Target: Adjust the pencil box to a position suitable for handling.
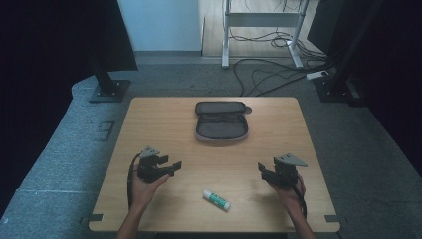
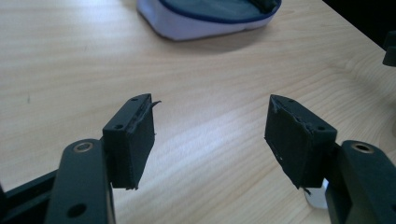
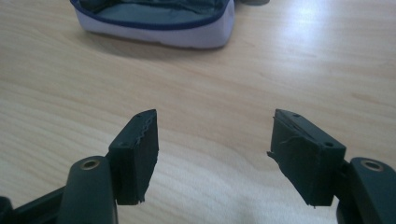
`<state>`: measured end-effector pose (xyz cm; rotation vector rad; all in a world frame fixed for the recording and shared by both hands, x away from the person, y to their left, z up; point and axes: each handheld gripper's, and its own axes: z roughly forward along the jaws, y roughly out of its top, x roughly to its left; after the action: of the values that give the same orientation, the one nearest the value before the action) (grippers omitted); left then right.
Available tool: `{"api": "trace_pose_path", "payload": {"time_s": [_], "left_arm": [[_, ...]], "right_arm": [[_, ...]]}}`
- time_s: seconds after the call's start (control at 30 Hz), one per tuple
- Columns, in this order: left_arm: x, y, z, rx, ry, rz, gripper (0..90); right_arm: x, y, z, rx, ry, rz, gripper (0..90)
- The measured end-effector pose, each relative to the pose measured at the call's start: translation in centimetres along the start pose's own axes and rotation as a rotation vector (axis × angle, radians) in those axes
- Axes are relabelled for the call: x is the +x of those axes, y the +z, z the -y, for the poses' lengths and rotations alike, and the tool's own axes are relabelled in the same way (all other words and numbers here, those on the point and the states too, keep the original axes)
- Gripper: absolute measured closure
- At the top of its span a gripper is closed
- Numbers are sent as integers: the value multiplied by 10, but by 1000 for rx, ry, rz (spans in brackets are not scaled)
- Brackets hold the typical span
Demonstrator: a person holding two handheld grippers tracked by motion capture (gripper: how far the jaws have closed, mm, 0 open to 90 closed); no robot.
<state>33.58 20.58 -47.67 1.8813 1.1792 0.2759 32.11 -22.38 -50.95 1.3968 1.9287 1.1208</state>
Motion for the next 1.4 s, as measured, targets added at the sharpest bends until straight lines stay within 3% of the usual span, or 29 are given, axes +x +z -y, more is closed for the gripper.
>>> {"api": "trace_pose_path", "payload": {"time_s": [0.37,0.73,1.0,1.3,1.4], "left_arm": [[-4,11,-20,-4,2,12,340],[-1,22,-38,20,9,-27,348],[0,27,-58,15,21,-33,349],[3,36,-65,19,34,-34,355],[4,43,-67,28,35,-57,356]], "right_arm": [[6,8,-13,-5,-5,-25,343],[3,18,-23,-2,-4,-37,348],[10,28,-39,13,-11,-56,349],[15,37,-52,30,-20,-62,351],[13,42,-57,32,-17,-62,354]]}}
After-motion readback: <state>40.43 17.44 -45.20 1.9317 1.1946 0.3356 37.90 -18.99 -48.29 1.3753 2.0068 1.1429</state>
